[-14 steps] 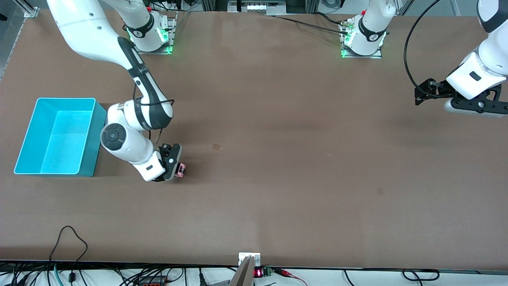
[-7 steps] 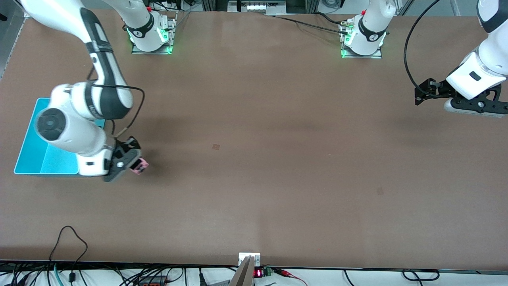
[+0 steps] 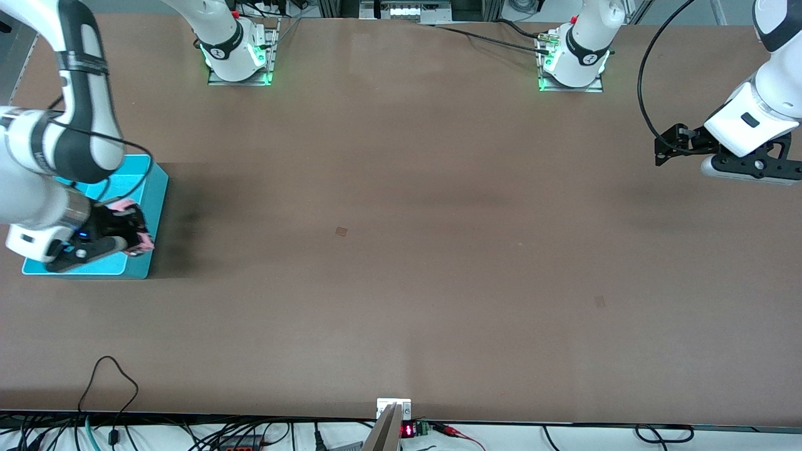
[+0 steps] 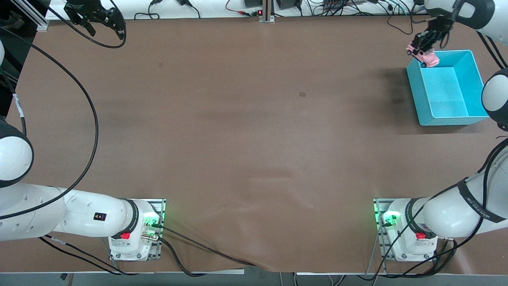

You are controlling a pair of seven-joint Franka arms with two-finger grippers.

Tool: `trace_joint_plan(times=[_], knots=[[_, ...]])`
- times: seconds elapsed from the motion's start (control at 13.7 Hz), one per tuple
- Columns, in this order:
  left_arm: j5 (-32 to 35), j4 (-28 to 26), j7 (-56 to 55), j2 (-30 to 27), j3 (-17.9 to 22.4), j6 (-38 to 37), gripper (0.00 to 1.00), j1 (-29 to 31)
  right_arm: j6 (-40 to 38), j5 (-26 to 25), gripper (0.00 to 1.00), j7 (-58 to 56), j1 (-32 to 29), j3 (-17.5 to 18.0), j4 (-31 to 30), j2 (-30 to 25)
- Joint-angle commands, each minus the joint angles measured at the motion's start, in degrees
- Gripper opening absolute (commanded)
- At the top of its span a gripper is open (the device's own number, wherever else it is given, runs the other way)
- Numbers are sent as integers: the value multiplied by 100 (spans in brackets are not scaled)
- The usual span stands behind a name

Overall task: Wind and store pink jeep toy
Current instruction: 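Lift the jeep with the right gripper and carry it over the blue bin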

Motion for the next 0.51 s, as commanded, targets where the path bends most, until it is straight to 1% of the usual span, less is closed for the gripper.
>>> trace_joint_plan(times=[0.0, 0.22, 0.29, 0.44], knots=[[-59, 172, -57, 81, 51, -126, 100, -63, 382, -6, 0, 99, 65, -433, -513, -272], [-59, 181, -57, 81, 51, -205, 100, -72, 1251, -6, 0, 99, 57, -821, -1356, -500], [-59, 181, -57, 81, 51, -223, 100, -72, 1376, 3, 0, 99, 39, -944, -1541, -501], [-59, 181, -57, 81, 42, -223, 100, -72, 1726, 20, 0, 108, -215, -963, -1893, -483]])
